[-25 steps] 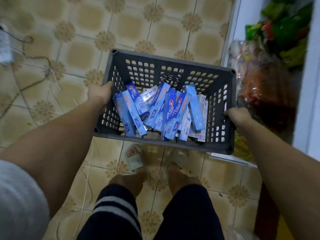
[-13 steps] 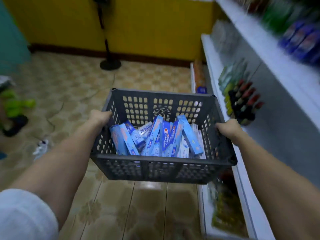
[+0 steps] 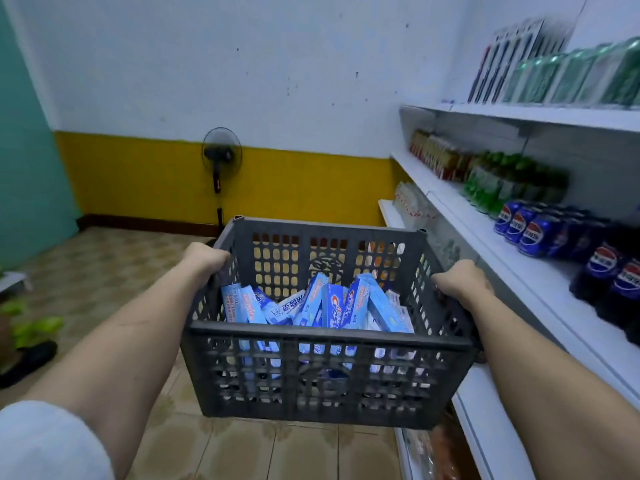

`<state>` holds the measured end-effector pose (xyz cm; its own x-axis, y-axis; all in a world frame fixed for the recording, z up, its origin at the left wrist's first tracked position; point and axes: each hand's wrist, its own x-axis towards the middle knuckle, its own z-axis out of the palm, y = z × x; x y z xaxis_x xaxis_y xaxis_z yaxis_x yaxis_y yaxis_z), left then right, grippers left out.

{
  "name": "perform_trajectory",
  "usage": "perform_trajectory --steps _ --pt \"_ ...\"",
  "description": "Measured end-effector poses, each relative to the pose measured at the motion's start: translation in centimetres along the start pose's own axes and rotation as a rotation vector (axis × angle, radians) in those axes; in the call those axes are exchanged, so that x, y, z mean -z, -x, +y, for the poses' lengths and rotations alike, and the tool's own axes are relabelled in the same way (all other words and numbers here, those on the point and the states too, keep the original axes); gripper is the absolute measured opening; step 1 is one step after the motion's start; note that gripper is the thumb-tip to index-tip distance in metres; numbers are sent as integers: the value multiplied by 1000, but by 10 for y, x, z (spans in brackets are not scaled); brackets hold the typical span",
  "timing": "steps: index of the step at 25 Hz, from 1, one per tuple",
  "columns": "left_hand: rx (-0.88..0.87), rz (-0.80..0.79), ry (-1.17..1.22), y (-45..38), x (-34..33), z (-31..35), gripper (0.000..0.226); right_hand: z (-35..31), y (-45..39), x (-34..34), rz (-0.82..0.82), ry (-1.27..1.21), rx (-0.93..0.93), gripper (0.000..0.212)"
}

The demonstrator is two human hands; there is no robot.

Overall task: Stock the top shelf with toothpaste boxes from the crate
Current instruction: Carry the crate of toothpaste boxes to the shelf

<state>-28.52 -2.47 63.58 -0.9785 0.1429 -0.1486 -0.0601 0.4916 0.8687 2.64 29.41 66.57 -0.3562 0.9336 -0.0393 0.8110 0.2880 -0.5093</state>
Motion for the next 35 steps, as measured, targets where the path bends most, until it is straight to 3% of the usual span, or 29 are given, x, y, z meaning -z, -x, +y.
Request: perform_trajectory --steps 7,17,35 --pt "32 -41 -14 -55 -53 31 29 -9 -74 -22 -25 68 -10 21" --pt "38 50 36 -161 -135 102 14 -70 -241 -53 -14 116 38 26" --pt "69 -59 -7 -532 -253 177 30 -249 -506 -222 7 160 -54 27"
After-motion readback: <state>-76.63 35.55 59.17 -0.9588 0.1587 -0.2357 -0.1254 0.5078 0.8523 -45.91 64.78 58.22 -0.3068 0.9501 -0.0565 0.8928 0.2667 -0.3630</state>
